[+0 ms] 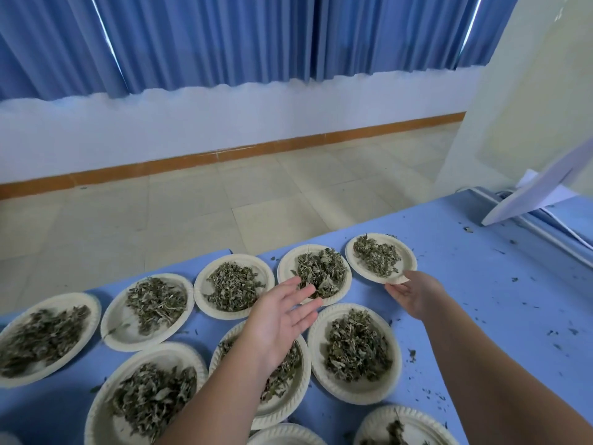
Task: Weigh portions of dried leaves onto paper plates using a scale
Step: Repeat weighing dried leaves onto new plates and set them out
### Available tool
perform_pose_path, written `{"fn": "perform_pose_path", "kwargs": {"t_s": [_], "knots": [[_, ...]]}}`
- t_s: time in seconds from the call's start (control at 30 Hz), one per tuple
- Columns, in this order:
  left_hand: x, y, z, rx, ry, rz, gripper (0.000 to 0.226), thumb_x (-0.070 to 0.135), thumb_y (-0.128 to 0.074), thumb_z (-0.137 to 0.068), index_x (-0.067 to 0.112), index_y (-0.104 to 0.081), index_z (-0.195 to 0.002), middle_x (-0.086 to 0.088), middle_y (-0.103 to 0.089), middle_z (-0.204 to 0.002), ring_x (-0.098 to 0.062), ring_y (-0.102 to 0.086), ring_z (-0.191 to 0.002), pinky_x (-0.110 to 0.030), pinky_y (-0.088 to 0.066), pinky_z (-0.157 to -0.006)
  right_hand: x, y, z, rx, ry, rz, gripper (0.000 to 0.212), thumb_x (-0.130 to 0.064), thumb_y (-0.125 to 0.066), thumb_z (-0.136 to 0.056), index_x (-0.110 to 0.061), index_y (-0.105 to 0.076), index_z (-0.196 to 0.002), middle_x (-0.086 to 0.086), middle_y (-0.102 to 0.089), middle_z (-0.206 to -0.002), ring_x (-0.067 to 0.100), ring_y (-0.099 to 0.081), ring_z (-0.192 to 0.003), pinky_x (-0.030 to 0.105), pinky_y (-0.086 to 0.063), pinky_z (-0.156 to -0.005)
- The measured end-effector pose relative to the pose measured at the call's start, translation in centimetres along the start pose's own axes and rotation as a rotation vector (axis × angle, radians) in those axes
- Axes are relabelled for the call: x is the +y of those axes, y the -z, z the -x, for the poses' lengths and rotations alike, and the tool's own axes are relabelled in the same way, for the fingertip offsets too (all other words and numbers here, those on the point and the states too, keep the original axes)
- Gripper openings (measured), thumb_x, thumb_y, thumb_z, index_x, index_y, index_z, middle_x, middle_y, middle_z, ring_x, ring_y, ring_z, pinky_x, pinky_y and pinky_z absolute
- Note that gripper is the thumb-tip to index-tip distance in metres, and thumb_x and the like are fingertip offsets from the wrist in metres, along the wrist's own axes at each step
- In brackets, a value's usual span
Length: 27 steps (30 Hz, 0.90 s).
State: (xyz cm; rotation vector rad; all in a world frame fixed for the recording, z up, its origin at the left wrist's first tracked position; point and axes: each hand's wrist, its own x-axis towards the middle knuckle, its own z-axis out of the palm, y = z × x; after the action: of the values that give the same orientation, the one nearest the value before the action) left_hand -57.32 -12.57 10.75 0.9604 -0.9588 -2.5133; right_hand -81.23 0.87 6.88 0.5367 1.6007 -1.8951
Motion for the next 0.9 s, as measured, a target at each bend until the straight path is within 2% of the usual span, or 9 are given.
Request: {"fn": "perform_pose_path", "kwargs": {"t_s": [0.13,0.23,0.37,0.53,0.6,0.63,0.77,0.9], "knots": [[0.6,0.3,2.1,-0.015,-0.012,0.019,0.029,0.018,-0.053,-0.096,0.011,-0.056,-0.124,-0.012,-0.071,-0.113,-0.031,-0.070,-0.098,-0.041,-0.053,-0.086,-0.3,0.6,2.4,-0.021,-0.004,0.013,0.043,-0.007,-0.048,-0.100,0.003,-0.036,-0.140,0.027,-0.044,-0.139,0.038,-0.057,-0.115,0.044,-0.052,-0.092],[1.6,0.7,4.7,-0.054,-0.027,0.023,0.028,0.019,-0.051,-0.097,0.012,-0.056,-0.123,-0.011,-0.071,-0.113,-0.030,-0.070,-0.099,-0.040,-0.053,-0.085,-0.3,0.2,5.7,-0.098,0.032,0.014,0.043,-0.007,-0.041,-0.102,0.004,-0.033,-0.144,0.026,-0.040,-0.144,0.040,-0.053,-0.121,0.044,-0.051,-0.094],[3.7,1.8,9.1,-0.041,-0.059,0.057,0.025,0.019,-0.050,-0.097,0.012,-0.058,-0.119,-0.010,-0.073,-0.109,-0.029,-0.071,-0.096,-0.038,-0.052,-0.079,0.4,-1.9,12.8,-0.259,-0.002,0.019,0.039,-0.009,-0.040,-0.103,0.006,-0.038,-0.139,0.030,-0.047,-0.138,0.041,-0.058,-0.107,0.041,-0.053,-0.078],[6.7,6.2,17.9,0.042,-0.117,0.079,0.019,0.019,-0.055,-0.093,0.012,-0.065,-0.108,-0.006,-0.075,-0.094,-0.024,-0.072,-0.079,-0.032,-0.050,-0.068,4.9,-7.0,24.6,-0.466,-0.048,0.103,0.041,-0.024,-0.039,-0.105,0.011,-0.053,-0.118,0.026,-0.061,-0.116,0.034,-0.061,-0.103,0.040,-0.051,-0.086],[8.1,9.1,21.9,0.092,-0.157,0.085,0.018,0.019,-0.054,-0.093,0.013,-0.066,-0.104,-0.005,-0.073,-0.086,-0.022,-0.066,-0.074,-0.029,-0.044,-0.062,7.4,-9.4,29.6,-0.531,-0.060,0.121,0.038,-0.028,-0.039,-0.104,0.004,-0.057,-0.095,0.019,-0.061,-0.095,0.031,-0.062,-0.089,0.036,-0.052,-0.077],[8.6,10.7,24.1,0.115,-0.176,0.088,0.018,0.019,-0.052,-0.094,0.013,-0.066,-0.103,-0.004,-0.071,-0.083,-0.021,-0.063,-0.072,-0.029,-0.042,-0.060,8.8,-10.4,31.9,-0.548,-0.067,0.127,0.038,-0.029,-0.040,-0.104,0.002,-0.057,-0.091,0.017,-0.060,-0.090,0.030,-0.061,-0.084,0.035,-0.051,-0.072],[9.4,17.1,33.0,0.187,-0.219,0.041,0.018,0.019,-0.053,-0.092,0.012,-0.067,-0.101,-0.002,-0.066,-0.072,-0.018,-0.058,-0.063,-0.027,-0.037,-0.058,14.1,-13.2,40.0,-0.639,-0.097,0.208,0.037,-0.032,-0.041,-0.103,-0.003,-0.058,-0.089,0.012,-0.061,-0.082,0.026,-0.062,-0.075,0.032,-0.050,-0.065],[8.2,22.9,40.3,0.303,-0.271,0.022,0.020,0.018,-0.055,-0.090,0.008,-0.069,-0.100,-0.004,-0.064,-0.071,-0.018,-0.055,-0.057,-0.028,-0.036,-0.058,20.3,-14.4,45.7,-0.743,-0.164,0.208,0.035,-0.034,-0.044,-0.102,-0.006,-0.058,-0.088,0.010,-0.061,-0.082,0.025,-0.062,-0.075,0.032,-0.050,-0.067]]}}
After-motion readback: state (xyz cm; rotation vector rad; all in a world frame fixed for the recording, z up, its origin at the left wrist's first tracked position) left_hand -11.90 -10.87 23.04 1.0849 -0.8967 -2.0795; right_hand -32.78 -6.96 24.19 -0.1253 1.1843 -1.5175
